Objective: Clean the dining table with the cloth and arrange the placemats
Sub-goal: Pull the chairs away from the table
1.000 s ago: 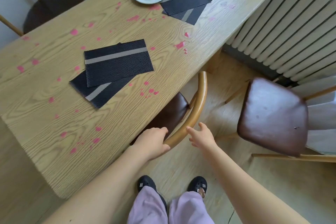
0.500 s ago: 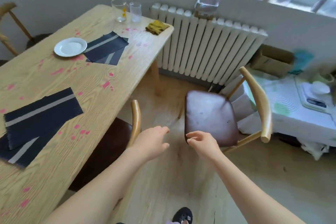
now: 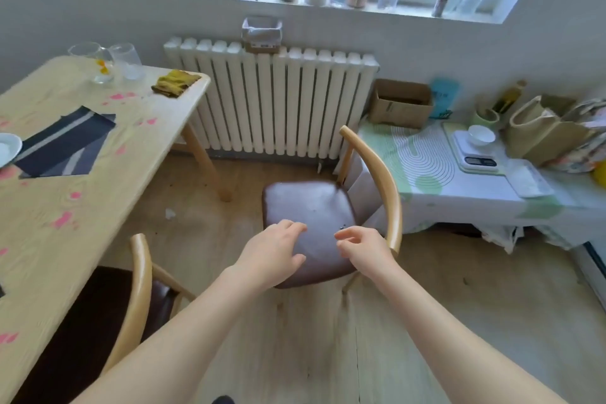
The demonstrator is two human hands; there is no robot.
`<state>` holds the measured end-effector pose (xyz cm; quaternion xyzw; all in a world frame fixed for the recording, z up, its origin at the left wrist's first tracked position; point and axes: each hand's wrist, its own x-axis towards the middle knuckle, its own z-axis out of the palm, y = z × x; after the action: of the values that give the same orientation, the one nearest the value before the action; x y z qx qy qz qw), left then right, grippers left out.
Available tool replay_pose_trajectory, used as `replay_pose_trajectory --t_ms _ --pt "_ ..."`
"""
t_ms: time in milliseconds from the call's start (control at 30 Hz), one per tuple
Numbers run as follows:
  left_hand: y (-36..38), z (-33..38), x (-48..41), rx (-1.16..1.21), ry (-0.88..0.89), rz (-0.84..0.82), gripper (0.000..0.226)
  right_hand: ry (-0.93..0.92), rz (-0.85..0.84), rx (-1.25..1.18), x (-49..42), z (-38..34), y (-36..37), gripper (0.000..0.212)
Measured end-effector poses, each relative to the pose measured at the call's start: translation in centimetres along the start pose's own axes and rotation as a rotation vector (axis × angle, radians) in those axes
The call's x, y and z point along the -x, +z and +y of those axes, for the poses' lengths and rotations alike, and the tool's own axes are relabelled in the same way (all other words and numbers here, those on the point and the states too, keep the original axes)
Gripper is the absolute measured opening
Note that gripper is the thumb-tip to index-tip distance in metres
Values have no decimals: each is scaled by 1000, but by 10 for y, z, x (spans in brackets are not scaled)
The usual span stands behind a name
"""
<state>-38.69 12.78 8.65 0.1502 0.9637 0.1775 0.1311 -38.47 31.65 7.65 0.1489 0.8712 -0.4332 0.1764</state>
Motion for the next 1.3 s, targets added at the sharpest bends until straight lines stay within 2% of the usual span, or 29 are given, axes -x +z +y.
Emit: replay_pose_trajectory --t_ms 367,500,700,867,1000,1167,1233,1300 --pt "-2 21 -119 19 88 -15 60 12 70 -39 -91 -6 -58 21" --pt "-9 28 -175 60 115 -15 59 45 87 16 -133 -16 -84 24" --pt "2 31 -239 110 117 -107 59 127 120 -14 -189 -12 -103 21" --pt "28 43 -261 132 114 -235 58 241 135 -12 -215 20 -107 26" --pt "41 48 -284 118 91 -265 55 345 165 -4 -245 48 -120 36" --pt "60 57 -302 107 -1 -334 54 495 -31 74 -273 75 -125 62" --pt "69 62 -310 113 -22 -346 54 533 -100 138 -283 85 -121 61" --pt "76 67 -316 121 -44 -355 55 517 -137 269 -291 93 -116 50"
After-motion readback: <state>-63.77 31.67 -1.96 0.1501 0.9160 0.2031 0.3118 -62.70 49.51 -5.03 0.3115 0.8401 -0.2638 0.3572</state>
